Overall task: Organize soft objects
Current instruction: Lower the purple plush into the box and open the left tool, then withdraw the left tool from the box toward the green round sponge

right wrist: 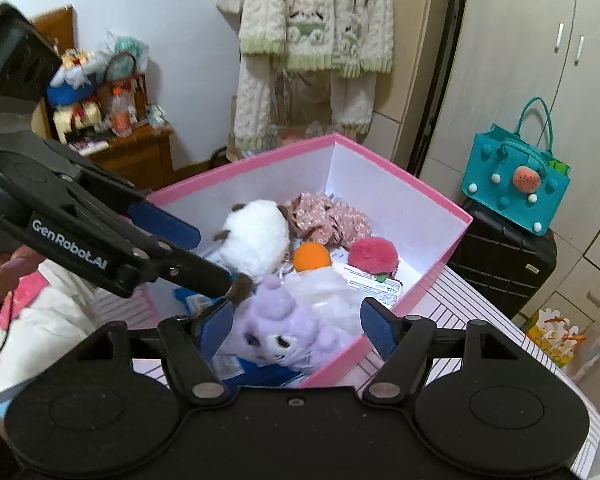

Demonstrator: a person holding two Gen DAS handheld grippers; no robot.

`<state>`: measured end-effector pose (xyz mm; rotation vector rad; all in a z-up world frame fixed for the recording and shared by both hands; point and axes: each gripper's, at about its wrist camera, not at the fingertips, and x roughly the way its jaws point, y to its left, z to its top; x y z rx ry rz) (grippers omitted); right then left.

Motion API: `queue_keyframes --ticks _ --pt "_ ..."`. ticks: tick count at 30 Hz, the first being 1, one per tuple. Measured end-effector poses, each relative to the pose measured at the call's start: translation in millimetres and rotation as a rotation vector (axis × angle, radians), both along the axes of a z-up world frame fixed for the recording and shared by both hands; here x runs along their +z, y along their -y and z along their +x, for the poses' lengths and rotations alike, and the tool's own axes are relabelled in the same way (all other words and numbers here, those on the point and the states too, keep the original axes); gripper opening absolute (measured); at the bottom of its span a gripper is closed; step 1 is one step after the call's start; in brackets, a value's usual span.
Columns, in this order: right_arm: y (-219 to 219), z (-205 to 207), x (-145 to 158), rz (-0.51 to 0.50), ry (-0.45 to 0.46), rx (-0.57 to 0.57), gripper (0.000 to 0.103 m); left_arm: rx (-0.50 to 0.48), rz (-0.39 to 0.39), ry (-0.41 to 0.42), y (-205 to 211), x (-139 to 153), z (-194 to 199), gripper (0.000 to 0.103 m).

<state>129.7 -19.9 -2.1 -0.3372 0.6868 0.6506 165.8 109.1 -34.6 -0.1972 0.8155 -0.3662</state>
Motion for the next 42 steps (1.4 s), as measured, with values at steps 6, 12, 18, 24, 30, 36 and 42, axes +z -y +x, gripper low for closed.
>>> queue_keyframes --ticks 6,12,18,24,30,36,42 --pt "24 -30 21 0.056 0.018 0.006 0.075 -0.036 0.016 0.027 2 22 -31 0.061" --pt "50 -56 36 0.081 0.021 -0.002 0.075 -0.083 0.047 0.053 8 46 -58 0.062" --pt "75 -76 44 0.085 0.016 -0.014 0.075 -0.146 0.099 0.058 23 63 -78 0.063" --pt "98 -89 50 0.086 0.019 -0.032 0.076 -0.195 0.152 0.061 48 73 -88 0.064" --pt "122 -92 46 0.088 0.038 -0.067 0.077 -0.251 0.148 0.082 77 80 -87 0.064" --pt "151 -85 30 0.128 0.033 -0.104 0.077 -0.297 0.104 0.071 106 75 -76 0.064" --pt "175 -69 7 0.144 0.091 -0.120 0.077 -0.314 0.089 0.094 142 69 -64 0.064"
